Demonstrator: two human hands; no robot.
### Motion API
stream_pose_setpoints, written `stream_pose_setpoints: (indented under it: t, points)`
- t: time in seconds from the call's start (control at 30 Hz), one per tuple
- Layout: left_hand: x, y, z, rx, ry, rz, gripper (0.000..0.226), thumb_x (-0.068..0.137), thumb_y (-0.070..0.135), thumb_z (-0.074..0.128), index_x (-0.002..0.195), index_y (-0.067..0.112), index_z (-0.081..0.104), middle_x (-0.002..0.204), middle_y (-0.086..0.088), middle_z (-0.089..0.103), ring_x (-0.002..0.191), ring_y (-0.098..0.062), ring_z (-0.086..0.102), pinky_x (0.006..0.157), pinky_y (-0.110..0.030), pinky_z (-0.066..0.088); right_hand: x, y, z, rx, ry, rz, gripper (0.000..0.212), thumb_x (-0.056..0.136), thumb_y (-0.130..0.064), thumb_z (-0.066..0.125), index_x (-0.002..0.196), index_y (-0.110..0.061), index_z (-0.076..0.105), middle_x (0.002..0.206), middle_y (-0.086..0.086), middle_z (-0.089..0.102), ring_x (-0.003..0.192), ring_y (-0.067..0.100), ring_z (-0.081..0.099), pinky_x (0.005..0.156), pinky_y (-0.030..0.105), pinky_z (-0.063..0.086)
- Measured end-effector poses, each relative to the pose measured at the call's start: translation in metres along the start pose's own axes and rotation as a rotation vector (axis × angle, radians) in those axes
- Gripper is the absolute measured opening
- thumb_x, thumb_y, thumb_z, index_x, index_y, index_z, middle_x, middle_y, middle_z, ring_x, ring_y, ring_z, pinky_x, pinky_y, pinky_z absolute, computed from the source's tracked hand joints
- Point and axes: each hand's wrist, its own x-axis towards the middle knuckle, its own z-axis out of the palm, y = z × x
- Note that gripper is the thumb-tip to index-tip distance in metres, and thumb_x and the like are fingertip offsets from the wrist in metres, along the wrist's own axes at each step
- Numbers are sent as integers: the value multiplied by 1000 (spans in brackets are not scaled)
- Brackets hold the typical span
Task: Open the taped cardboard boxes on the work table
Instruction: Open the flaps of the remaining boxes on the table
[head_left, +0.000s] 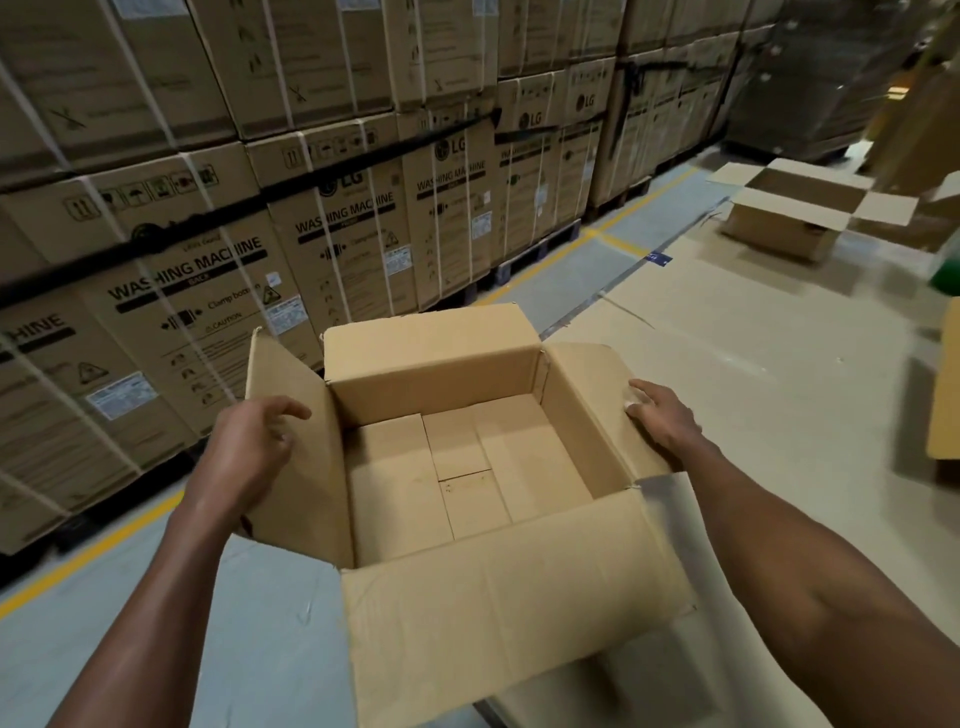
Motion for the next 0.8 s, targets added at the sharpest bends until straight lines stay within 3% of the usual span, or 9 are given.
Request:
stream_pose_setpoints:
  t: [0.13,0.23,0.37,0.43,0.5,0.6,0.7,0.8]
  points:
    - [12,7,-2,23,-27,8,41,94,-7,56,119,22,70,122,-11,64,87,-18,65,50,-35,55,-2,-7,-37,-290,-43,-197,55,89,-30,57,140,-46,50,159,-11,33,142,27,37,115,46,30]
    - [23,13,-2,21,-43,55,48,91,-12,56,124,21,68,130,-7,65,97,-19,65,52,-28,52,-12,-31,-69,-242,-39,-345,57,89,-9,59,134,-46,58,149,-15,47,137,14,42,112,36,34]
    - [34,22,0,44,-56,99,51,88,-13,51,118,22,73,125,-9,69,61,-17,62,42,-28,48,-41,-75,-70,-276,-137,-371,74,81,5,52,138,-43,56,127,-11,64,123,15,52,106,35,42]
    - [38,21,1,31,-58,91,51,90,-12,50,117,24,73,126,-11,68,53,-19,59,40,-28,46,-54,-89,-55,-323,-200,-347,78,79,5,49,140,-42,54,119,-11,65,116,15,54,100,33,45]
    - [39,18,0,30,-55,78,52,90,-11,50,116,29,72,121,-12,69,58,-22,62,46,-34,52,-62,-98,-39,-351,-208,-359,74,80,3,52,138,-41,56,121,-11,66,115,15,56,97,31,45]
    - [38,9,-5,12,-122,27,48,91,-6,56,119,30,70,118,-5,65,66,-19,61,48,-31,49,-65,-105,-17,-352,-157,-375,66,79,4,56,131,-37,63,132,-6,64,121,19,58,97,31,47]
    - [33,-4,-12,-15,-155,20,42,91,-2,60,117,30,70,120,-5,64,87,-13,62,62,-28,51,-73,-118,1,-438,-123,-364,68,80,7,49,123,-42,68,138,5,57,115,29,60,88,35,52]
    - [29,-9,-17,-69,-176,41,48,88,-8,60,116,30,70,124,-8,65,105,-17,63,73,-29,52,-85,-127,16,-494,-105,-375,65,81,10,43,119,-35,71,139,10,55,118,33,58,89,37,52]
